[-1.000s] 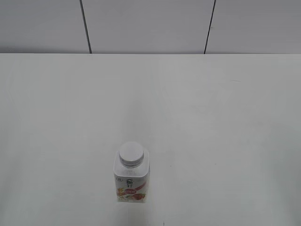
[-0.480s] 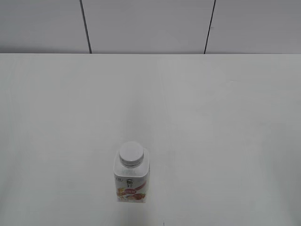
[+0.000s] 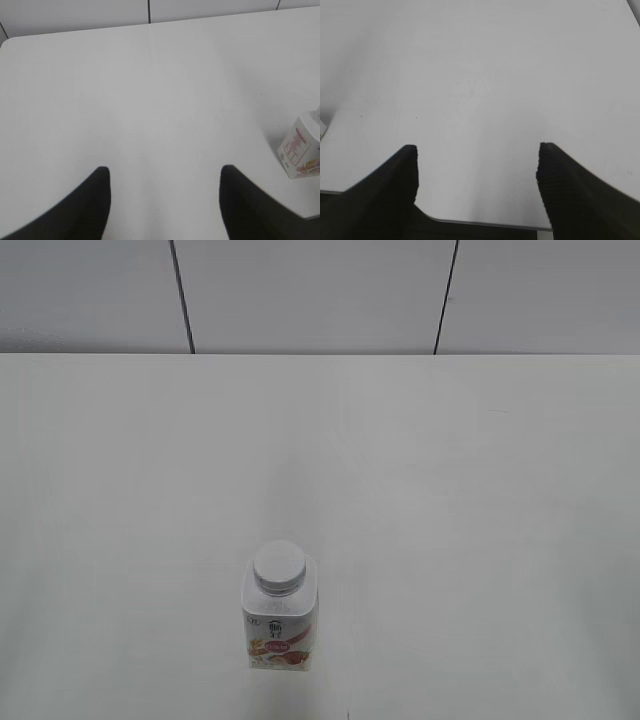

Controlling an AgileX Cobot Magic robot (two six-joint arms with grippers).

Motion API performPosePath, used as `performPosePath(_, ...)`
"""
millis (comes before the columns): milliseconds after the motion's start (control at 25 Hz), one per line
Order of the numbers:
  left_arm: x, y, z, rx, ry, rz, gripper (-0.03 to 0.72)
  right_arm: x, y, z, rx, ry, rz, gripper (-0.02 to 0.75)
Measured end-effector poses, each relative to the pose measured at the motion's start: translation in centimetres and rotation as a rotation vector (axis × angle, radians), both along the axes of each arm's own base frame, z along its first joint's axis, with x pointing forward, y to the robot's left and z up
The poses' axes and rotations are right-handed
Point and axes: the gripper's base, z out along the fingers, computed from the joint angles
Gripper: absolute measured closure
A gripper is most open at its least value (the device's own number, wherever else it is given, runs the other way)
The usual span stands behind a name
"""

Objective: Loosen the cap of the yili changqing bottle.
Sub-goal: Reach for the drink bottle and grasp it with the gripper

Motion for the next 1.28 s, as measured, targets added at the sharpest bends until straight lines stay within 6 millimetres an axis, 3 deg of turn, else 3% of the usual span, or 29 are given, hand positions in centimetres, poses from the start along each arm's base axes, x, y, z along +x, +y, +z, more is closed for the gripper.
performPosePath(880,0.0,0.0,0.1,0.0,-0.004,0.0,0.257,0.0,0.0,0.0,0.001,0.0,0.0,0.153)
performPosePath(1160,0.2,0.3,4.0,0.007,-0.359,0.029,0.257,0.0,0.0,0.0,0.001,0.0,0.0,0.153)
performPosePath(1280,1.5,0.5,4.5,0.042,-0.418,0.049,0.257,0.0,0.0,0.0,0.001,0.0,0.0,0.153)
